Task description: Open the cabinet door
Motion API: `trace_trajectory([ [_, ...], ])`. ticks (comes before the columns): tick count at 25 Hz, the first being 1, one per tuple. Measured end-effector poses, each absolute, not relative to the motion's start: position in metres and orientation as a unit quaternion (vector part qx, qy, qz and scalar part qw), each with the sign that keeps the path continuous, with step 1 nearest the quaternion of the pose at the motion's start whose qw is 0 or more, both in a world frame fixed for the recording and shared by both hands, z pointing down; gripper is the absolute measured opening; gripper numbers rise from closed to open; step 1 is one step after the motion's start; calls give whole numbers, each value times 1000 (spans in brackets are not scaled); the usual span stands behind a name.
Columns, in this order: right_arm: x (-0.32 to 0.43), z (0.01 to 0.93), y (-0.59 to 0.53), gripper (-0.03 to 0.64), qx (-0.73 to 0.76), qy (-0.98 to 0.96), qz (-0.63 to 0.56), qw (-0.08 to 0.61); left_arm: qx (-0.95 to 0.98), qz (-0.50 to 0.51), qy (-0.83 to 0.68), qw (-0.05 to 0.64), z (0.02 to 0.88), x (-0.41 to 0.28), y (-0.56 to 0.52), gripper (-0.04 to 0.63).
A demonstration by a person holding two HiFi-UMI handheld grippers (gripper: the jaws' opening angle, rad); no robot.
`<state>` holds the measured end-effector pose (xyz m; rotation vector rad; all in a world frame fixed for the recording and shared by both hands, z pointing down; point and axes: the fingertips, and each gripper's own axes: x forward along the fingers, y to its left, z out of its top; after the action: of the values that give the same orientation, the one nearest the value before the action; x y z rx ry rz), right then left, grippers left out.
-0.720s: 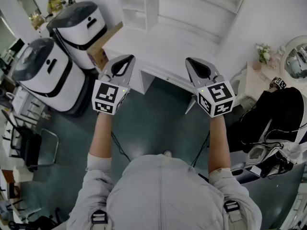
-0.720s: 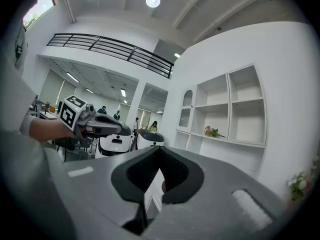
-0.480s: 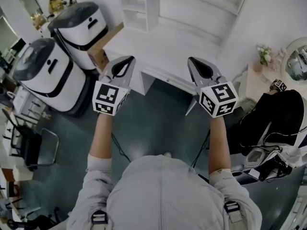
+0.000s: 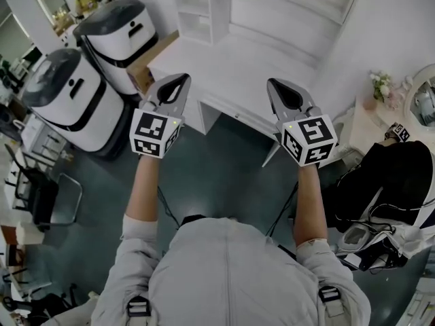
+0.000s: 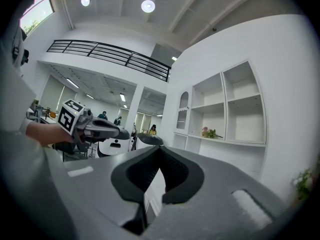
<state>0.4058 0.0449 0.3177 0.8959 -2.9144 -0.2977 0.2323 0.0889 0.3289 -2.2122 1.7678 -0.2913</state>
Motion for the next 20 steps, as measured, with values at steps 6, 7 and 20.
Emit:
trace_trajectory([
  [6, 403, 321, 18, 2, 278, -956, -85, 38, -764, -107, 618, 152, 328, 233, 68, 18],
  [7, 402, 323, 14, 2, 277, -956, -84, 39, -763, -108, 619, 151, 330, 231, 63, 17],
  [20, 328, 327, -91, 0, 293, -953, -74, 31, -770, -91, 613, 156, 333, 145, -47, 18],
])
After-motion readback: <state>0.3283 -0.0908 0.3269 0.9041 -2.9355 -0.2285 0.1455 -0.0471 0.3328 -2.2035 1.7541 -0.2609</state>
